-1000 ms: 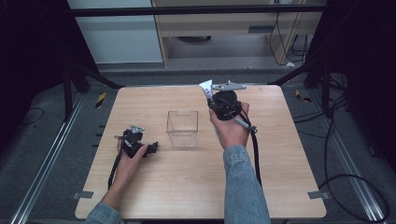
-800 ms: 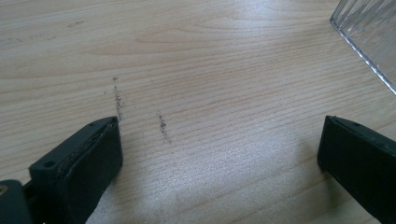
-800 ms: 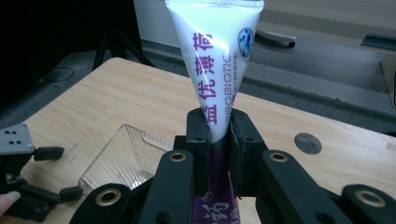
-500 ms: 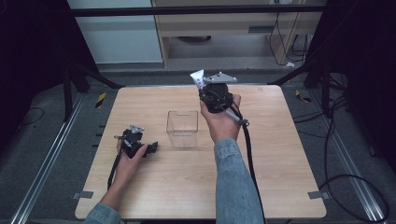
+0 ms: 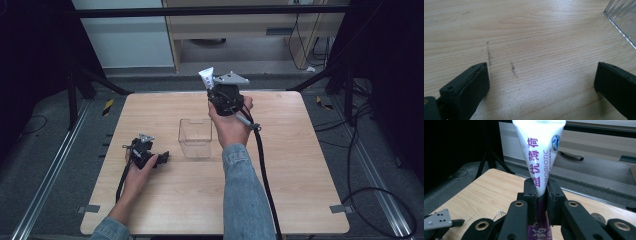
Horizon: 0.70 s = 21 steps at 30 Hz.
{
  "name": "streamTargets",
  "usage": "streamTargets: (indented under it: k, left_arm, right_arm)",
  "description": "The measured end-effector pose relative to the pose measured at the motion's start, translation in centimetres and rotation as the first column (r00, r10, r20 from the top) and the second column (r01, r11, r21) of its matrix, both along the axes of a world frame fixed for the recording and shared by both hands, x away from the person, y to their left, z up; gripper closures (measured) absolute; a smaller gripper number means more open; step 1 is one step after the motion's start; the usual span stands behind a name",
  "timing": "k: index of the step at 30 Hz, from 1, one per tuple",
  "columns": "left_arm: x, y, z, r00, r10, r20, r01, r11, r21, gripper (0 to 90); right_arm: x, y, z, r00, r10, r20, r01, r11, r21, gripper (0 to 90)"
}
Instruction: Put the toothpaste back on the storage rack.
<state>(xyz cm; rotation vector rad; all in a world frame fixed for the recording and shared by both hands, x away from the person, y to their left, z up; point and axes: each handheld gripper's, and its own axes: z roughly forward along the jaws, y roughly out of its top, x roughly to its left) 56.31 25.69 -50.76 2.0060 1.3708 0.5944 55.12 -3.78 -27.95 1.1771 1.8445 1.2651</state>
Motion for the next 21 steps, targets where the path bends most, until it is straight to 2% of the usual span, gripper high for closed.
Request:
streamTargets:
  k: [1, 11, 21]
  left_arm:
    - [0.0, 0.0, 0.0, 1.0, 0.0, 0.002, 0.0, 1.0, -0.001, 0.0]
    - [0.1, 0.0, 0.0, 1.0, -0.005, 0.002, 0.005, 1.0, -0.001, 0.0]
    - [0.1, 0.1, 0.0, 0.9999, -0.01, 0.002, 0.01, 0.9999, -0.001, 0.0]
  right_arm:
    - [0.1, 0.1, 0.0, 1.0, 0.002, 0.004, -0.002, 1.0, -0.008, 79.8]
    - [0.8, 1.1, 0.1, 0.9996, 0.013, 0.024, -0.014, 1.0, 0.022, 79.8]
    - [1.5, 3.0, -0.7, 0.999, 0.028, 0.035, -0.029, 0.999, 0.031, 79.8]
